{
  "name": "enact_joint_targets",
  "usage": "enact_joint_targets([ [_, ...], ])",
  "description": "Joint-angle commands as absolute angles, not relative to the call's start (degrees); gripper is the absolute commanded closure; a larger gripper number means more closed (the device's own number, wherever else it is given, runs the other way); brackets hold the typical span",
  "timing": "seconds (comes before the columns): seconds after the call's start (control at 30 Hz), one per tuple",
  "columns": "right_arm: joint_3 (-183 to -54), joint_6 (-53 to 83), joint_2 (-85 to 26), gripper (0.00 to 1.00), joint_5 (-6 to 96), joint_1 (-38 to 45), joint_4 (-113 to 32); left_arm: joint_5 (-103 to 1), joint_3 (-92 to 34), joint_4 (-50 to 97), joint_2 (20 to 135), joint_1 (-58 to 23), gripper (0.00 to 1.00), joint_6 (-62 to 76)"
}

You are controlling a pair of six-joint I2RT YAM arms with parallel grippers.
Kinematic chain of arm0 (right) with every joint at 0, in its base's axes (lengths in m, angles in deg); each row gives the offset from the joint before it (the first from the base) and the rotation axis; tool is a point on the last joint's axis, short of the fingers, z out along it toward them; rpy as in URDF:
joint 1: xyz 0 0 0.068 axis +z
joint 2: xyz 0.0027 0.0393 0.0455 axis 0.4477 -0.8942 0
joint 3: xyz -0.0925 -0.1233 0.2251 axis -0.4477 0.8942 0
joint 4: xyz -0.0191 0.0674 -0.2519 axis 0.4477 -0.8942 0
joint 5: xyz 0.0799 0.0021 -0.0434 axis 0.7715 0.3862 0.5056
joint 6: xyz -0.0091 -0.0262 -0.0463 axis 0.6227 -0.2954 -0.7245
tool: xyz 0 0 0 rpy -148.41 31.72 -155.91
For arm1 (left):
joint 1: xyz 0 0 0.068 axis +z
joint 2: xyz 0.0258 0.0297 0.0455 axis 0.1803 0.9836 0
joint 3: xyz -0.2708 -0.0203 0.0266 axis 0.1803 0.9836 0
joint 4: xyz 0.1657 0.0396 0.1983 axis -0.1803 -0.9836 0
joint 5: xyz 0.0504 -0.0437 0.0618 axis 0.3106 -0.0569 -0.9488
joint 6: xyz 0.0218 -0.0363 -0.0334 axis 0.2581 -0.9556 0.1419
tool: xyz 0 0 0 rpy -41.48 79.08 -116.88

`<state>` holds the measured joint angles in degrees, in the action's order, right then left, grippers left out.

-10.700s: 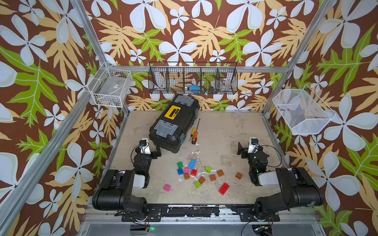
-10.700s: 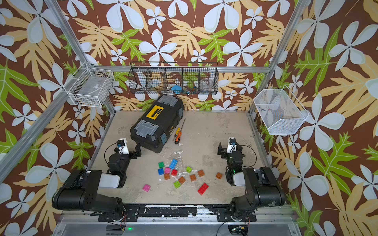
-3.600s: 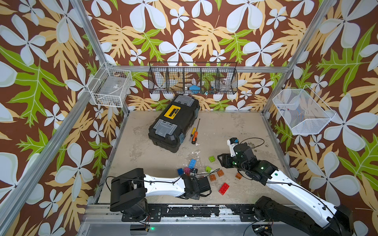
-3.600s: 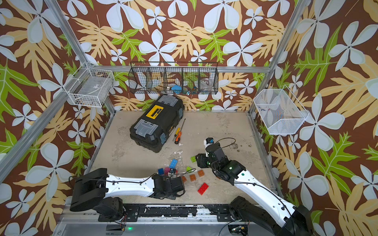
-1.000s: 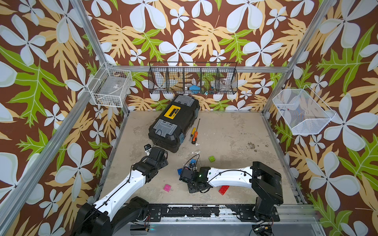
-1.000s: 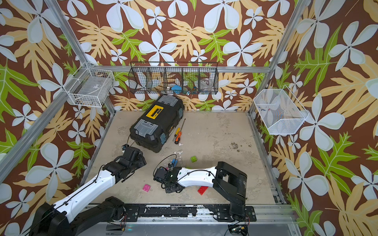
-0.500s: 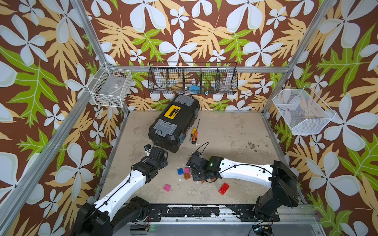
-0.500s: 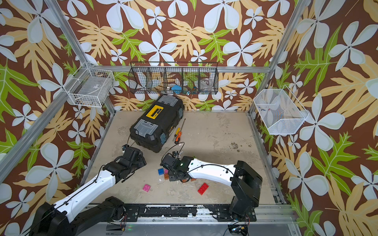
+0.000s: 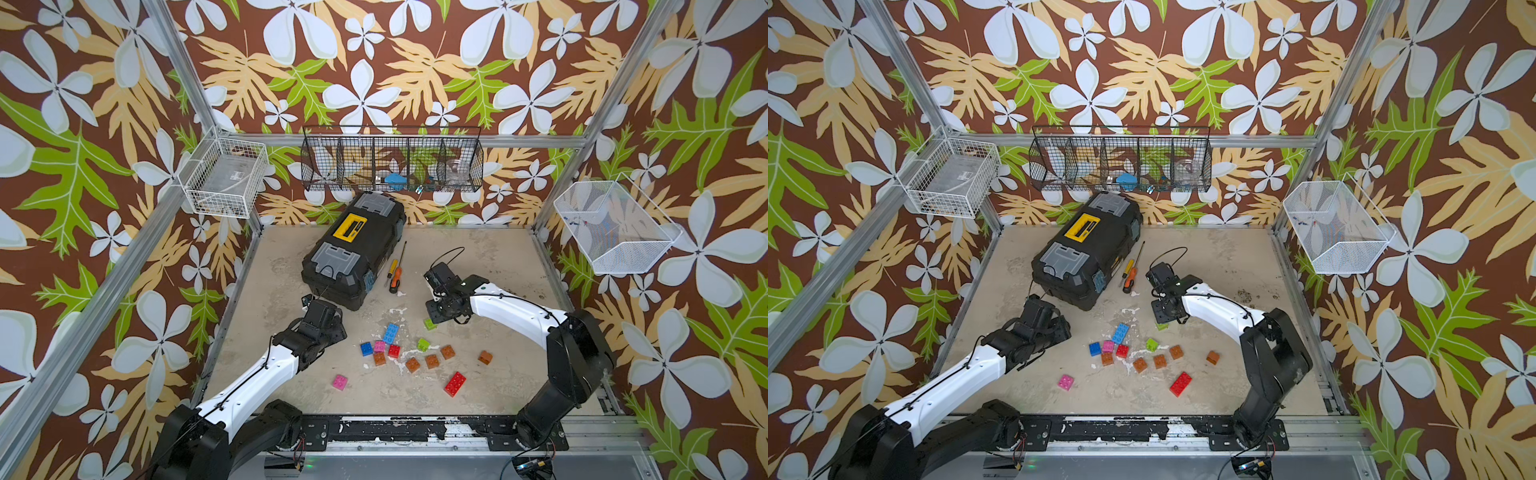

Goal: Assemble the letter h with lego
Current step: Assemble the lego brick with the lego brick.

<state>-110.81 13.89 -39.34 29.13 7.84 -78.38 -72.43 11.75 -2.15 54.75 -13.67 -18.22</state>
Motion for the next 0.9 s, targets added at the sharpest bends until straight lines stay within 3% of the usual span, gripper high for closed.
enact_joint_targets([
  [0.0, -111.32, 7.74, -40.67, 0.67, 33.68, 7.43, -77.78, -70.52, 12.02, -0.44, 54.79, -13.52, 0.28, -17.21],
  [0.87, -111.71, 7.58, -46.45, 0.67, 36.85, 6.10, -80.10, -68.67, 12.56, 0.87, 55.20, -13.52, 0.27, -16.55],
])
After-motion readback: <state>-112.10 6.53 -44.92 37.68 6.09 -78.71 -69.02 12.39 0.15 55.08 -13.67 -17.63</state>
